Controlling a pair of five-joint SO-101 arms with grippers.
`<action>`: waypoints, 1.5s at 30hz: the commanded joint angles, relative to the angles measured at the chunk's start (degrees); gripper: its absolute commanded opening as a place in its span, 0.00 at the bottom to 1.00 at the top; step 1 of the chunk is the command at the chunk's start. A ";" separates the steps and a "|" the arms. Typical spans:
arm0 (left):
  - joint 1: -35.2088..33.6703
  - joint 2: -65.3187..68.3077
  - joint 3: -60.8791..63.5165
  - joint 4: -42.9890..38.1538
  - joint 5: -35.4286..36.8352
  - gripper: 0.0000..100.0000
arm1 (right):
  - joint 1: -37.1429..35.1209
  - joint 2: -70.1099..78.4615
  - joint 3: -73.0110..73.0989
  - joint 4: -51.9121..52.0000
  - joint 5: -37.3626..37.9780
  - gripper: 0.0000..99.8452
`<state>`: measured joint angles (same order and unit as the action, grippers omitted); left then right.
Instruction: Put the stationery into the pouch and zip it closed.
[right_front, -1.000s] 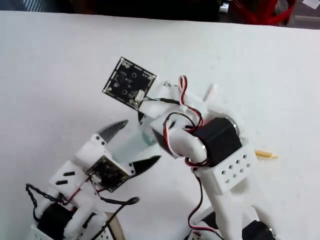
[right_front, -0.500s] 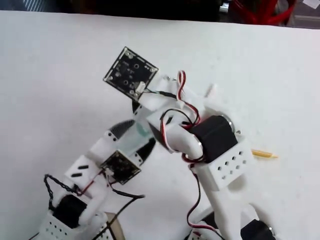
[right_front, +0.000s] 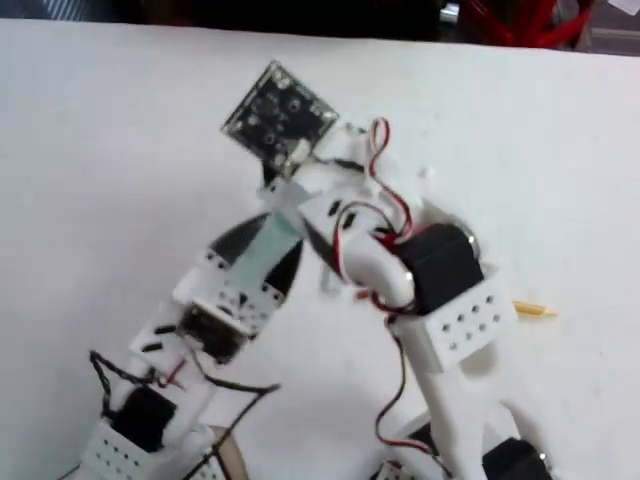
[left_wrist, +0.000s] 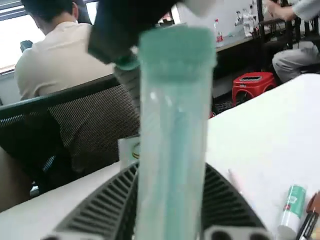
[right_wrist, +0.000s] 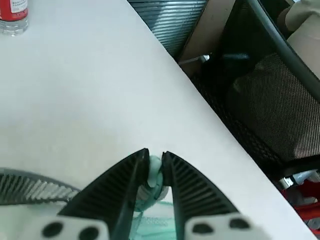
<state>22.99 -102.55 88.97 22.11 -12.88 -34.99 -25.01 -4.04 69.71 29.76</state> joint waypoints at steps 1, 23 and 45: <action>-4.18 -0.40 -3.52 -2.90 5.01 0.19 | 0.04 -0.40 -0.26 2.07 -0.62 0.02; -0.75 44.00 -31.30 -7.47 5.89 0.17 | 3.12 0.13 -10.46 -0.04 -6.51 0.02; -6.11 52.35 -20.31 -11.60 5.80 0.17 | 5.67 11.56 -0.09 -3.91 -13.19 0.02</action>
<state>18.95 -50.07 66.46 12.09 -7.25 -31.03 -14.46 -5.63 65.93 18.59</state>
